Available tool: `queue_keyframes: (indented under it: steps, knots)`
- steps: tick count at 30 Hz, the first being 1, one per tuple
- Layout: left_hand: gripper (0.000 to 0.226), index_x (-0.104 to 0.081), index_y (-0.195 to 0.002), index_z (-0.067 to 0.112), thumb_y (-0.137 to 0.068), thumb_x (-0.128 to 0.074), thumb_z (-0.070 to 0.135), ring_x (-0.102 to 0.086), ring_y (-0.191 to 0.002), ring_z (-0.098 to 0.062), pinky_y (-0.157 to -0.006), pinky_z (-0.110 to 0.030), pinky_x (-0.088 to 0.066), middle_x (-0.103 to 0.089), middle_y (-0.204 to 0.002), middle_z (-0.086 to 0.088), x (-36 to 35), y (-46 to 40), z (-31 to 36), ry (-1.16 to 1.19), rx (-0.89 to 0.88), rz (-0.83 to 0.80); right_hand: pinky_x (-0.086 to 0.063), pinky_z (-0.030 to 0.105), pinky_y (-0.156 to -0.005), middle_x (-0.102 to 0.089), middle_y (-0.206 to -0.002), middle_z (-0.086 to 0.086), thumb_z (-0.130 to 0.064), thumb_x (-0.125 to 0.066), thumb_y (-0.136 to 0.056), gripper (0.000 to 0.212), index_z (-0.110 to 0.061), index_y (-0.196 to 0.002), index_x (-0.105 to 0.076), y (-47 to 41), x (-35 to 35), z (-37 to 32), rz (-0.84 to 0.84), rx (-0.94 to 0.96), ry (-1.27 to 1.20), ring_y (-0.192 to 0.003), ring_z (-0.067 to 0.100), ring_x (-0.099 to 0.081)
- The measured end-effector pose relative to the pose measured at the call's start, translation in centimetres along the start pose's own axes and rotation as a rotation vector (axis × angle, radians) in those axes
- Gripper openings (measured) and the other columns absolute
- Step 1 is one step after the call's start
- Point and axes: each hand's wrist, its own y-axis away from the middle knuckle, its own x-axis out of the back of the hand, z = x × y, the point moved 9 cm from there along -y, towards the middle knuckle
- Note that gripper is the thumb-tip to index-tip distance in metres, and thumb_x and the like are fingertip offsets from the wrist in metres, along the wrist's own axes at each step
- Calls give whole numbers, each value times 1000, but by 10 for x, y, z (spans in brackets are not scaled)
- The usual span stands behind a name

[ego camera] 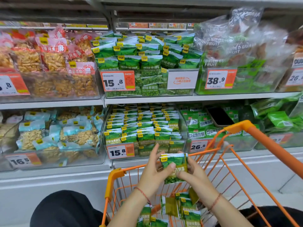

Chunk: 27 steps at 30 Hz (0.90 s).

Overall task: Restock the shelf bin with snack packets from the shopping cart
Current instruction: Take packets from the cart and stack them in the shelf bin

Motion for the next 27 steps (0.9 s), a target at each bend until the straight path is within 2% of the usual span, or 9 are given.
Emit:
queue_keyframes:
  steps: [1,2,4,8,14,18,21,25,27]
  knots:
    - [88,-15,-145,38,-74,-66,44,-30,-131,-1,-102,-18,-30,-34,-137,23,1,-3,9,-43,-10,-43,-45,19,-98,-50,-134,-8,-26,-73,-71,64,-29,-127,-42,2,0,-13,-3,19,6,-118,-5,-49]
    - [90,-17,-146,38,-72,-68,46,-30,-131,0,-105,-22,-31,-35,-140,21,1,-6,18,-111,-18,-106,-41,27,-100,-43,-134,-16,-24,-68,-70,63,-33,-125,-38,3,0,-24,-18,32,11,-117,-13,-44]
    - [80,-32,-142,36,-75,-75,43,-36,-130,0,-111,-30,-34,-39,-142,17,0,-16,32,-290,-16,-283,-28,2,-87,-36,-125,-26,-28,-62,-66,70,-33,-130,-34,3,0,-41,-68,58,74,-108,-22,-40]
    - [63,-52,-124,33,-69,-81,37,-58,-112,-1,-97,-23,-46,-62,-123,12,-3,-36,49,-304,17,-487,-43,1,-66,-50,-105,-26,-4,-66,-85,57,-25,-134,-45,-19,8,-58,-149,77,139,-81,-27,-51]
    - [73,-66,-109,22,-51,-73,66,-66,-101,-17,-93,-36,-51,-71,-105,1,11,-95,49,-441,44,-302,-44,15,-81,-60,-105,-13,-19,-66,-86,37,-23,-123,-63,-67,40,-76,53,127,191,-100,-2,-55]
    - [77,-58,-122,16,-59,-83,52,-64,-102,-12,-93,-28,-49,-68,-112,3,15,-132,46,-372,80,-177,-46,4,-75,-64,-106,-9,-26,-60,-92,29,-17,-120,-61,-94,64,-81,222,182,-65,-95,-6,-58]
    - [74,-56,-122,11,-63,-83,48,-61,-107,-15,-96,-29,-48,-65,-118,-2,26,-163,47,-338,68,-1,-41,27,-101,-59,-126,-2,-30,-52,-96,38,-16,-131,-54,-111,88,-64,489,201,249,-118,13,-53]
    - [51,-50,-118,9,-78,-77,26,-59,-106,-17,-84,-21,-44,-62,-115,-2,23,-187,48,-302,59,120,-24,35,-115,-33,-152,7,-39,-36,-100,59,-15,-151,-19,-123,65,-22,336,96,830,-141,22,-27]
    - [52,-49,-118,10,-78,-77,27,-59,-109,-19,-86,-23,-43,-61,-117,-4,15,-197,41,-337,68,92,-32,36,-110,-33,-152,3,-40,-34,-100,63,-17,-153,-8,-120,59,-18,327,140,890,-138,22,-32]
